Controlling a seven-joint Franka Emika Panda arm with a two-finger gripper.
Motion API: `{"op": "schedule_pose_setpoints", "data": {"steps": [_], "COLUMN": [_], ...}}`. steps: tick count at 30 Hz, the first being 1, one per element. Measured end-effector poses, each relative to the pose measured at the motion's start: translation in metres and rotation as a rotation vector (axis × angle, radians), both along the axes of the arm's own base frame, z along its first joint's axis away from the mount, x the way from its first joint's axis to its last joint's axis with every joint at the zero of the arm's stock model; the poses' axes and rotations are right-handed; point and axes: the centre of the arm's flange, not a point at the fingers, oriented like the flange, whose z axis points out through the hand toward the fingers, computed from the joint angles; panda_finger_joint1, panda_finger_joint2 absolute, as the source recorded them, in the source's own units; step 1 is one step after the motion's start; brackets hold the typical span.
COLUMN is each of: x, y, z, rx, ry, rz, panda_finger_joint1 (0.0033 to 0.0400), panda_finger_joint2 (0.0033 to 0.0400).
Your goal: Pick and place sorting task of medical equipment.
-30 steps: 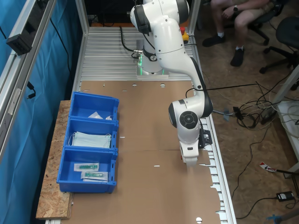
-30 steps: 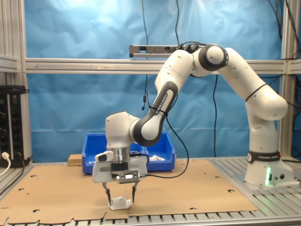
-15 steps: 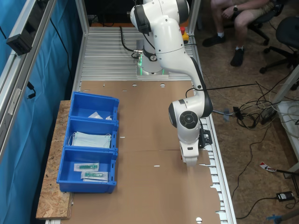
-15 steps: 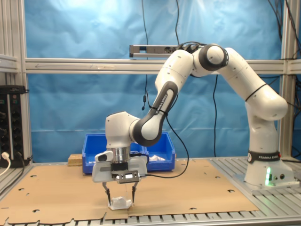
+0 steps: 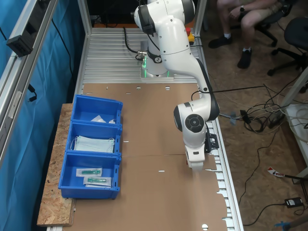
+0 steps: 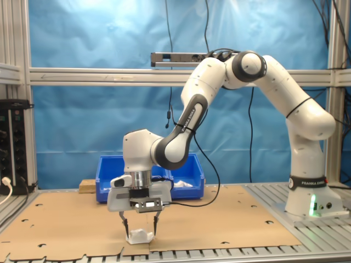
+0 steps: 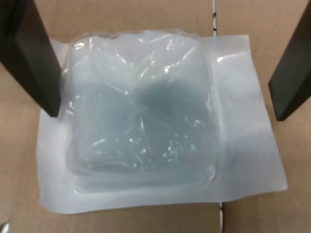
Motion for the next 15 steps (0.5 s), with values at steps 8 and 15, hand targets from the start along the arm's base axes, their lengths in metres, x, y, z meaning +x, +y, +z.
{"op": "schedule_pose_setpoints", "data": {"steps": [8, 15], "x": [0.0000, 0.0002], "y": [0.0000, 0.0000], "z": [0.0000, 0.0006], "rx": [0.000, 0.000], "ry": [0.000, -0.001], "rz": [0.000, 0.000], "panda_finger_joint1": [0.0400, 0.0294], "panda_finger_joint2": [0.0400, 0.0294]}}
